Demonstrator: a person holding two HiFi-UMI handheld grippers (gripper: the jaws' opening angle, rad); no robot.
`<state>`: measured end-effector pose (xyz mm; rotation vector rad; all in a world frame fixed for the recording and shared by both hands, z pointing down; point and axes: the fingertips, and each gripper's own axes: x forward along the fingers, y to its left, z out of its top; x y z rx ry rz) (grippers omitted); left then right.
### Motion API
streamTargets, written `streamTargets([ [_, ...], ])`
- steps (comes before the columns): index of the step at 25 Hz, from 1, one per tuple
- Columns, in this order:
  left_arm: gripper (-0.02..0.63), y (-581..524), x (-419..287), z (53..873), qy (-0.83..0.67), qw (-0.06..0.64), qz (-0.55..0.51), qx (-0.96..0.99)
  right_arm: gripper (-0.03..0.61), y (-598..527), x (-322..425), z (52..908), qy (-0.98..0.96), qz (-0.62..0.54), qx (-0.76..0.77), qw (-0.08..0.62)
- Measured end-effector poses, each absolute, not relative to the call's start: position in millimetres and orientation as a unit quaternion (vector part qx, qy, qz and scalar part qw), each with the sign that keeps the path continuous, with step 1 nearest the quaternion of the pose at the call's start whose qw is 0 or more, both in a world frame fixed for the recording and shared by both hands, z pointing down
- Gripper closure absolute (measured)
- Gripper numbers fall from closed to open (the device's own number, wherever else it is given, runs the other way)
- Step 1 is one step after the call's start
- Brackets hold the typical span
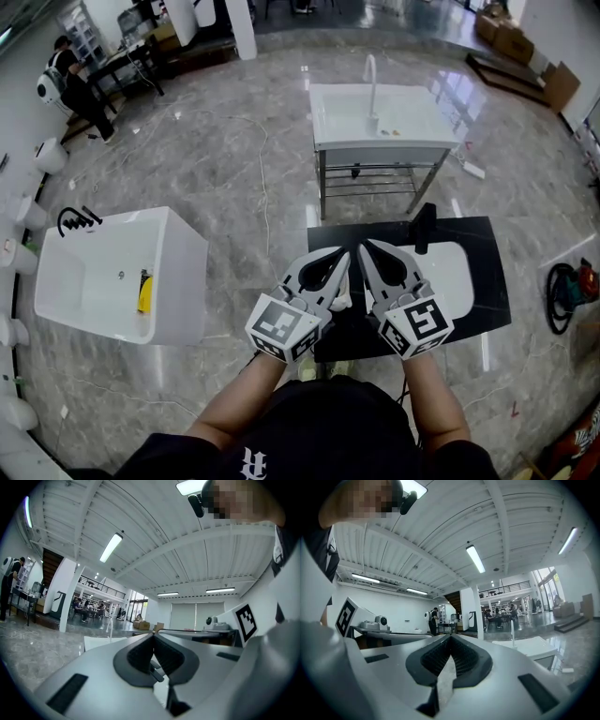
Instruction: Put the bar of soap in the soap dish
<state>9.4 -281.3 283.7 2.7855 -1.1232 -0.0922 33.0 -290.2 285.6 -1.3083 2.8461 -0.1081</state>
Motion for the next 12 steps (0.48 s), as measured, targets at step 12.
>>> streamTargets([
  [12, 0.606, -289, 9, 296, -0.384, 0.079, -0.024, 0.920, 0.572, -298, 31, 294, 0.912, -0.042, -0.409, 0.002],
])
